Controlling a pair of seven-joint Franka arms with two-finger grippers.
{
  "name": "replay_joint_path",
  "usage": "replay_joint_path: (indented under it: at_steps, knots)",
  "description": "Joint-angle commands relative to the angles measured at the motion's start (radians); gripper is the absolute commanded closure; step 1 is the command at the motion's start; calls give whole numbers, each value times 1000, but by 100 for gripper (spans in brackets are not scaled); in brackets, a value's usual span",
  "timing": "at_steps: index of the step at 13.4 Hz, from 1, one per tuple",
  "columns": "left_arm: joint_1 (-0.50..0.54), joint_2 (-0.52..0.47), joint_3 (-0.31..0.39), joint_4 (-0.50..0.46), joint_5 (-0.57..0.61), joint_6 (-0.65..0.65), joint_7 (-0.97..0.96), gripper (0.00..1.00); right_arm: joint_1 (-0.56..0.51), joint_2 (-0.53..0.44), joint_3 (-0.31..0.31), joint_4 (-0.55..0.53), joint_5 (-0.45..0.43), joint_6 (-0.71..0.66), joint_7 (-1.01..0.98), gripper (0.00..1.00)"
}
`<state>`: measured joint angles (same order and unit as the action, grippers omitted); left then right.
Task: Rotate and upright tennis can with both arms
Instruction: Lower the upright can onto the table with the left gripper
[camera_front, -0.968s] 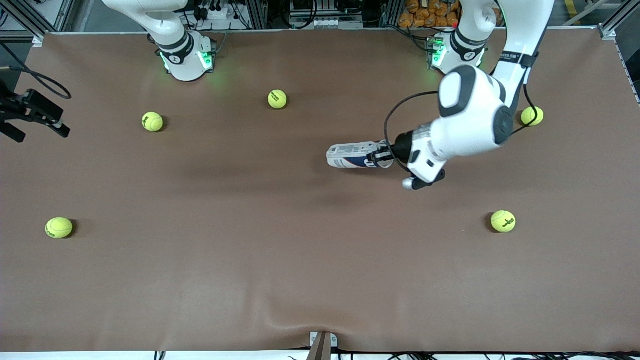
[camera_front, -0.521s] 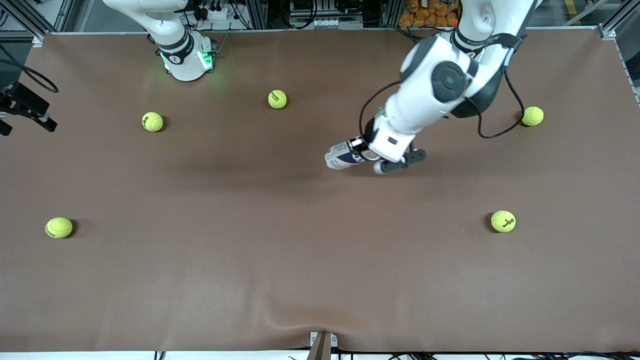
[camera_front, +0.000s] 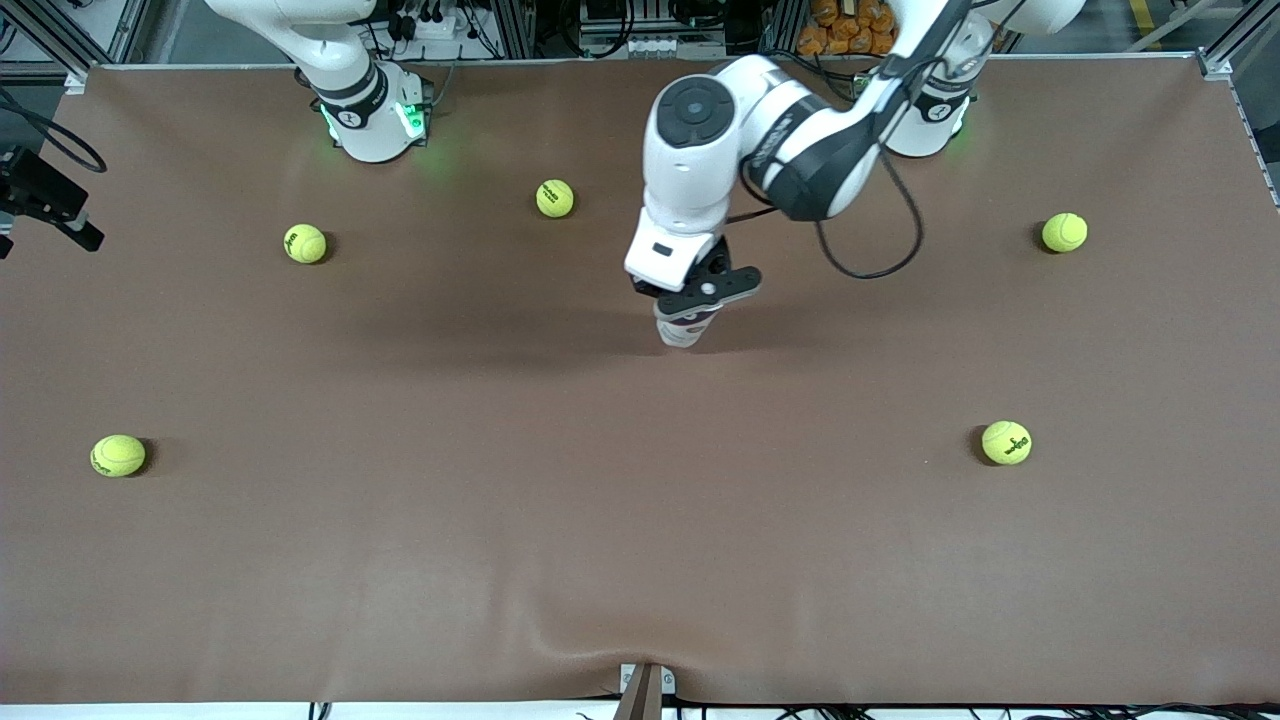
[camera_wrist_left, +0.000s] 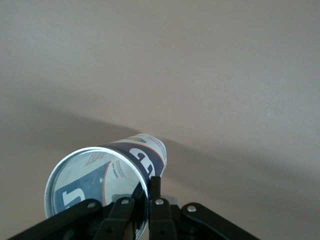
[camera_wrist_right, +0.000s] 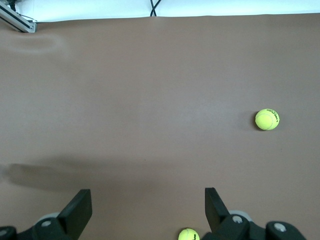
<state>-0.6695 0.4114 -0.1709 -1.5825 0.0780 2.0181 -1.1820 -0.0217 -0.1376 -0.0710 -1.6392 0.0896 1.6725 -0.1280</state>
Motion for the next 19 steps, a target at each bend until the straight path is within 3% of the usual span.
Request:
replay_joint_path:
  at_steps: [1,3,13,19]
  knots:
    - [-19,55,13,65,29,-35,-40,100,-4,9,10,-2,-42,-19,-60,0]
    - [-36,73,16,70,67,-32,-62,100,0,27,10,-27,-89,-25,-91,0]
    - [-70,121,18,79,103,24,-175,100,54,52,4,-42,-99,-8,-87,0]
    - [-70,122,17,79,106,24,-182,45,78,52,-1,-40,-117,16,-84,0]
